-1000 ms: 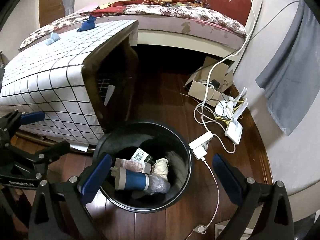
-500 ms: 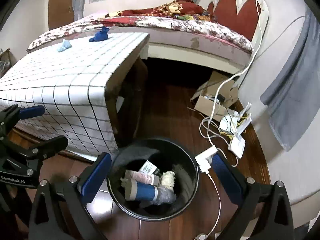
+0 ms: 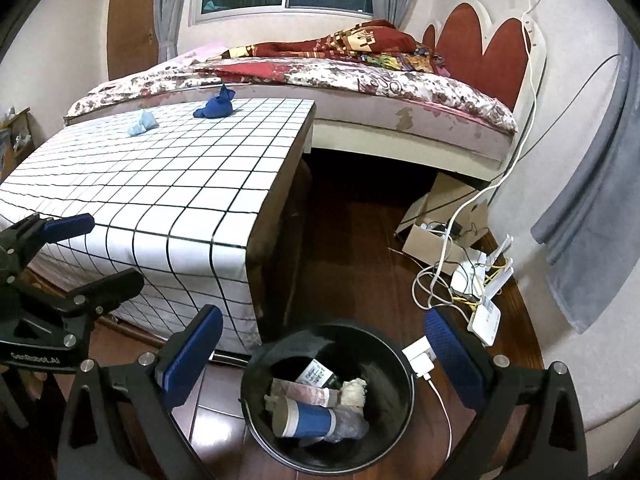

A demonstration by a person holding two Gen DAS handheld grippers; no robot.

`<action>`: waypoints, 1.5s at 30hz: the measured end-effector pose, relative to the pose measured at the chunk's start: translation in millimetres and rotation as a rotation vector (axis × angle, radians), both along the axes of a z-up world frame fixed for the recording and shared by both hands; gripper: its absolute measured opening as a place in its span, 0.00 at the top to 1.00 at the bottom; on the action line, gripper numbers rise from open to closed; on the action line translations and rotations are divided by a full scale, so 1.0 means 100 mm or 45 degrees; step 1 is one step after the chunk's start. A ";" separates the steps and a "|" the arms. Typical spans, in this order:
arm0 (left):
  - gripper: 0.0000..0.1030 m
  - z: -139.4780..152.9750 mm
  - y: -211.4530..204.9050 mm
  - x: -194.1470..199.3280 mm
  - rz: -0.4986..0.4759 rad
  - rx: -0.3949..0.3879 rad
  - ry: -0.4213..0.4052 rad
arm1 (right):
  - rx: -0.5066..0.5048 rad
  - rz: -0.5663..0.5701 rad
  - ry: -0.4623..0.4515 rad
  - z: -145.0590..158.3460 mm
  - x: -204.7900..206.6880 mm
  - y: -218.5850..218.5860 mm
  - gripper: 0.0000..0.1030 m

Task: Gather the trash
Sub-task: 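Move both open tools from the bin back over the grid table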

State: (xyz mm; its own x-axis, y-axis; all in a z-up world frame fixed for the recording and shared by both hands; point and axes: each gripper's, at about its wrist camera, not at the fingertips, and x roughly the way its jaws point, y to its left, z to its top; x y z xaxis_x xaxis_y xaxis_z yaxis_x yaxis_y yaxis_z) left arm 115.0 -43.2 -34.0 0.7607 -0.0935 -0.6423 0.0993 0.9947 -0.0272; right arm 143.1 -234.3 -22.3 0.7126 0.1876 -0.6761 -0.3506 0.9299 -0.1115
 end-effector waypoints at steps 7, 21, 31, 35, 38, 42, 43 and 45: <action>0.01 0.13 0.16 0.04 0.073 0.058 -0.048 | 0.023 0.015 -0.028 0.10 0.07 0.12 0.01; 0.01 0.55 0.86 0.27 0.219 0.121 -0.147 | 0.178 -0.066 -0.055 0.34 0.40 0.33 0.01; 0.01 0.67 1.36 0.34 0.317 0.120 -0.157 | 0.200 -0.037 -0.043 0.30 0.59 0.58 0.01; 0.01 0.65 1.63 0.46 0.369 0.070 -0.161 | 0.193 -0.013 -0.035 0.27 0.69 0.73 0.01; 0.01 0.62 1.89 0.63 0.427 0.027 -0.162 | 0.192 0.020 -0.036 0.27 0.80 0.91 0.01; 0.01 0.61 2.19 0.92 0.470 0.023 -0.166 | 0.232 0.052 -0.042 0.31 1.03 1.14 0.01; 0.01 0.60 2.26 1.00 0.485 0.024 -0.167 | 0.246 0.061 -0.028 0.30 1.10 1.20 0.01; 0.01 0.57 2.43 1.17 0.498 -0.030 -0.140 | 0.249 0.076 0.000 0.25 1.28 1.37 0.01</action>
State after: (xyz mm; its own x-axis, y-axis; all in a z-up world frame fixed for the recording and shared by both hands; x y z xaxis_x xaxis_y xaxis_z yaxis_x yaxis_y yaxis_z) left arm 232.4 199.4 22.9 0.8059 0.2032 -0.5561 -0.2832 0.9572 -0.0606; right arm 270.7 -97.0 2.9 0.6961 0.3572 -0.6228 -0.4057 0.9114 0.0693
